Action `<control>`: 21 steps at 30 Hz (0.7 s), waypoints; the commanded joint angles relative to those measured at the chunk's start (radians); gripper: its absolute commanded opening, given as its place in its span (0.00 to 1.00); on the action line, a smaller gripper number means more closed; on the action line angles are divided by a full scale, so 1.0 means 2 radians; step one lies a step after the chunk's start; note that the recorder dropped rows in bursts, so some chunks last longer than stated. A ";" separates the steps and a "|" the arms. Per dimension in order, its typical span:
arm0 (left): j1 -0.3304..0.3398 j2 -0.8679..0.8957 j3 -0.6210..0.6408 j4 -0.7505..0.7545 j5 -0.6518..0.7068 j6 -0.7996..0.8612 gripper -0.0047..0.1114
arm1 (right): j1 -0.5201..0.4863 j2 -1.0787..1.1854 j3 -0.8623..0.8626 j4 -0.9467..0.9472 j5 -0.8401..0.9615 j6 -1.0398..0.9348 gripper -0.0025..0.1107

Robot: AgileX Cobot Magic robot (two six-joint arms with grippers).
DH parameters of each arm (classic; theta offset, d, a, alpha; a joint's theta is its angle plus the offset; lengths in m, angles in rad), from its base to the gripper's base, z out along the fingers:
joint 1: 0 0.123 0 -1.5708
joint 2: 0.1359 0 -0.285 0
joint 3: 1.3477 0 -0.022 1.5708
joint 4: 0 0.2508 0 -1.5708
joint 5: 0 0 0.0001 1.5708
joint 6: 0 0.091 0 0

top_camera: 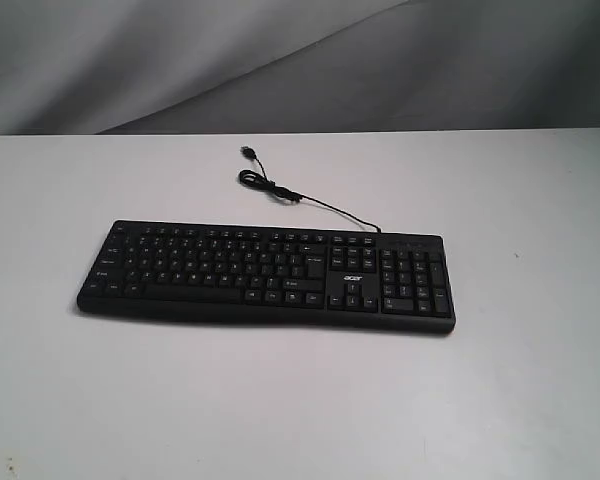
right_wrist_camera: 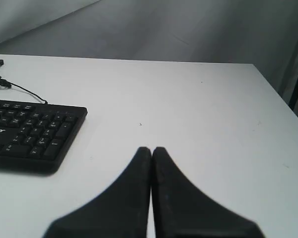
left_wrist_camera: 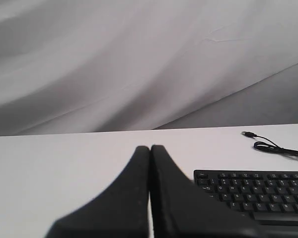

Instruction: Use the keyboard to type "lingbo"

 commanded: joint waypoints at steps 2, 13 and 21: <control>-0.003 -0.002 0.002 0.000 -0.004 -0.001 0.04 | -0.003 -0.002 0.002 0.003 -0.001 -0.003 0.02; -0.003 -0.002 0.002 0.000 -0.004 -0.001 0.04 | -0.003 -0.002 0.002 -0.003 -0.209 -0.009 0.02; -0.003 -0.002 0.002 0.000 -0.004 -0.001 0.04 | -0.003 -0.002 0.002 -0.003 -0.380 0.084 0.02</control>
